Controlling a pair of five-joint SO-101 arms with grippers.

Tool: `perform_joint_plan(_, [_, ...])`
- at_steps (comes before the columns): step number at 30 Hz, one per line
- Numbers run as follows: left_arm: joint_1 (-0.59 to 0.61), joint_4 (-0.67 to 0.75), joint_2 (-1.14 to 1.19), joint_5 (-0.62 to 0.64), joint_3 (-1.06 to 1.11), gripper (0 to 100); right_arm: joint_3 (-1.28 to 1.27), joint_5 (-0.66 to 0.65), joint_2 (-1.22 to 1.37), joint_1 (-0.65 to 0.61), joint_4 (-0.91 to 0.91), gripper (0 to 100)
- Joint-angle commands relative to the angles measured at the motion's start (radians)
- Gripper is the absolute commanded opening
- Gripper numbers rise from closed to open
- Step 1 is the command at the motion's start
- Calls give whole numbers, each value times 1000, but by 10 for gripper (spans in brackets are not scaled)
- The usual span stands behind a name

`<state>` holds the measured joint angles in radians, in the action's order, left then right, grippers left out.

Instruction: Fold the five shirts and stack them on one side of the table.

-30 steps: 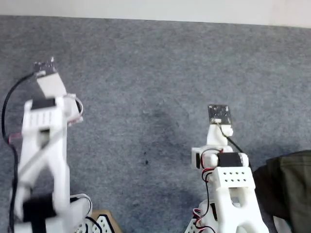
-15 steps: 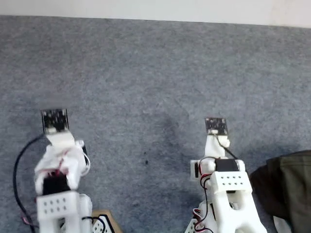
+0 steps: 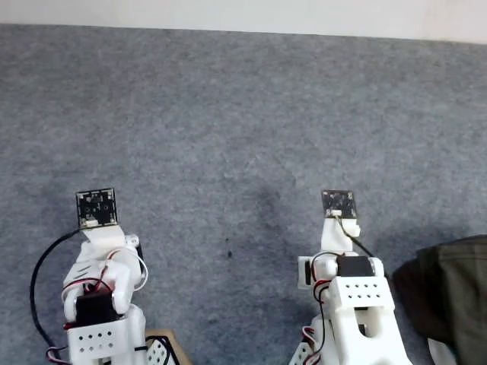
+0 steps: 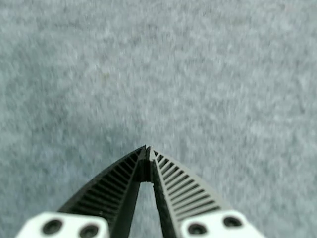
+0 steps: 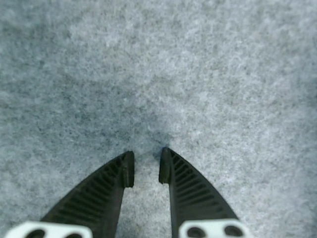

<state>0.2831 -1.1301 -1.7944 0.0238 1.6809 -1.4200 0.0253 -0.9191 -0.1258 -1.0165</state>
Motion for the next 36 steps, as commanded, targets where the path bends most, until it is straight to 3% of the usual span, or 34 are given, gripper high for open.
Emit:
perform_joint_plan(1, [-50, -94, -15, -9, 13, 7, -16, 8, -1, -2, -22, 94])
perform_joint_plan(5, [-127, -206, -15, -8, 15, 7, -16, 8, -1, -2, -21, 94])
perform_joint_plan(25, [-140, -206, -15, -6, 15, 7, -50, 5, -12, 2, 13, 94])
perform_joint_plan(28, [-140, -206, -15, -6, 15, 7, -213, 6, -108, 4, 120, 95])
perform_joint_plan(30, [-140, -206, -15, -6, 15, 7, -226, 8, -234, 15, 96, 95])
perform_joint_plan(36, [-140, -206, -15, -6, 15, 7, -317, 8, -541, 206, 12, 95])
